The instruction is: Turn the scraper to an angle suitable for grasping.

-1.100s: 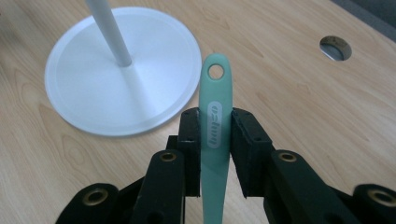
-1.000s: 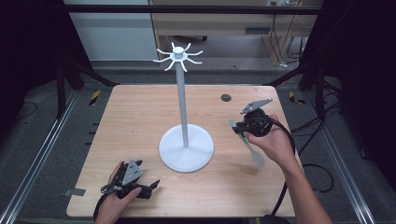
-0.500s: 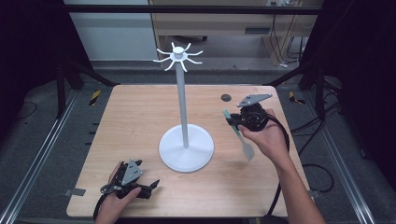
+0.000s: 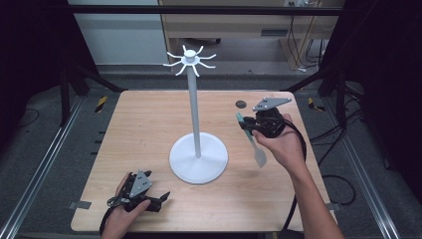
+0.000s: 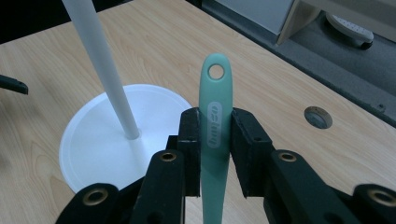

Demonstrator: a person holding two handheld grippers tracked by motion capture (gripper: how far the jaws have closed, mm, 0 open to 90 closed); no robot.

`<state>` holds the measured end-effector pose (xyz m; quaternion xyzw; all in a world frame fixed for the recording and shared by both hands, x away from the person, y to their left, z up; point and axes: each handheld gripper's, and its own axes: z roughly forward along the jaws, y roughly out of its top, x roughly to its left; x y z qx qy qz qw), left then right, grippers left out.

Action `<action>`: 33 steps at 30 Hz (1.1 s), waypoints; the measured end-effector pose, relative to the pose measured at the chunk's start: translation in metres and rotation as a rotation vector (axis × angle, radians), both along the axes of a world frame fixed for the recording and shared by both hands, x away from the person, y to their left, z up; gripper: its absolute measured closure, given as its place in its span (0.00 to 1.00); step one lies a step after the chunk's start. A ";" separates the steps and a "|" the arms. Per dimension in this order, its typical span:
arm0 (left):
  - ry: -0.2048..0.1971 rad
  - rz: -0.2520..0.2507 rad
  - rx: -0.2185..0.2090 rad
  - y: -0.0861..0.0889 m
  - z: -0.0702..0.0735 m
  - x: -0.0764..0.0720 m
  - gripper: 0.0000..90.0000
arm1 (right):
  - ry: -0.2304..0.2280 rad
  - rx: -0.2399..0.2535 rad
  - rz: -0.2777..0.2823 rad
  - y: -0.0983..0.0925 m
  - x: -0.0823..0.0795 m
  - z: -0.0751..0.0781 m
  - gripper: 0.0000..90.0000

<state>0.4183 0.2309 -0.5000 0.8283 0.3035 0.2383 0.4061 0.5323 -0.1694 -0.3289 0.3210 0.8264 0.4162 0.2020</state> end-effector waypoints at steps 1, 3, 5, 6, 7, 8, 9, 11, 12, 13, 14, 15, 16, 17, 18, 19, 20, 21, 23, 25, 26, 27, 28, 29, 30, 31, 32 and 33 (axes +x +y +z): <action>0.000 0.000 0.000 0.000 0.000 0.000 0.03 | 0.000 0.000 0.000 0.000 0.000 0.000 0.83; 0.001 -0.002 0.002 0.000 0.000 0.000 0.03 | -0.013 0.009 0.003 0.002 -0.001 0.004 0.83; 0.001 -0.002 0.002 0.000 0.000 0.000 0.03 | -0.027 0.021 0.002 0.004 -0.002 0.008 0.83; 0.001 -0.002 0.002 0.000 0.000 0.000 0.03 | -0.027 0.021 0.002 0.004 -0.002 0.008 0.83; 0.001 -0.001 0.002 0.000 0.000 0.000 0.03 | -0.040 0.028 0.005 0.006 -0.003 0.011 0.83; 0.001 -0.001 0.002 0.000 0.000 0.000 0.03 | -0.043 0.032 0.006 0.007 -0.003 0.012 0.83; 0.000 -0.001 0.001 0.000 0.000 0.000 0.03 | -0.049 0.034 0.010 0.008 -0.003 0.013 0.83; 0.000 0.000 0.001 0.000 0.000 0.000 0.03 | -0.058 0.041 0.012 0.011 -0.005 0.016 0.83; 0.000 0.001 0.000 0.000 0.000 0.000 0.03 | -0.066 0.043 0.014 0.012 -0.005 0.018 0.83; 0.000 0.001 0.000 0.000 0.000 0.000 0.03 | -0.066 0.043 0.014 0.012 -0.005 0.018 0.83; -0.001 0.001 -0.001 0.000 0.000 0.000 0.03 | -0.072 0.047 0.017 0.013 -0.005 0.019 0.83; -0.001 0.001 -0.001 0.000 0.000 0.000 0.03 | -0.074 0.052 0.015 0.015 -0.006 0.021 0.83; -0.001 0.000 0.000 0.000 0.000 0.000 0.03 | -0.083 0.064 0.019 0.016 -0.007 0.023 0.83; -0.001 0.000 0.000 0.000 0.000 0.000 0.03 | -0.083 0.064 0.019 0.016 -0.007 0.023 0.83; -0.001 -0.001 0.001 0.000 0.000 0.000 0.03 | -0.087 0.065 0.018 0.016 -0.007 0.025 0.83; -0.001 0.000 0.000 0.000 0.000 0.000 0.03 | -0.092 0.072 0.019 0.016 -0.008 0.026 0.83; -0.001 0.000 -0.003 0.000 0.000 0.000 0.03 | -0.097 0.078 0.017 0.017 -0.008 0.027 0.83; 0.001 0.000 -0.005 0.000 0.000 0.001 0.03 | -0.103 0.084 0.016 0.017 -0.009 0.029 0.83; 0.002 0.000 -0.011 0.001 0.001 0.001 0.03 | -0.117 0.096 0.015 0.018 -0.011 0.034 0.83; 0.002 -0.002 -0.007 0.002 0.001 0.001 0.03 | -0.122 0.099 0.010 0.018 -0.012 0.036 0.83; 0.002 -0.002 -0.009 0.002 0.001 0.001 0.03 | -0.127 0.103 0.011 0.019 -0.012 0.038 0.83; 0.001 -0.002 -0.007 0.002 0.001 0.001 0.03 | -0.134 0.110 0.009 0.019 -0.013 0.040 0.83; 0.000 -0.002 -0.008 0.002 0.001 0.001 0.03 | -0.137 0.118 0.011 0.019 -0.014 0.043 0.83; 0.000 -0.002 -0.010 0.003 0.001 0.001 0.03 | -0.141 0.122 0.012 0.020 -0.015 0.044 0.83; -0.002 -0.005 -0.007 0.004 0.002 0.002 0.03 | -0.152 0.126 0.012 0.022 -0.015 0.048 0.83; -0.002 -0.005 -0.007 0.004 0.002 0.002 0.03 | -0.152 0.126 0.012 0.022 -0.015 0.048 0.83; -0.001 -0.003 -0.009 0.004 0.002 0.002 0.03 | -0.166 0.138 0.012 0.023 -0.016 0.052 0.83; -0.002 0.000 -0.017 0.004 0.001 0.002 0.03 | -0.166 0.138 0.012 0.023 -0.016 0.052 0.83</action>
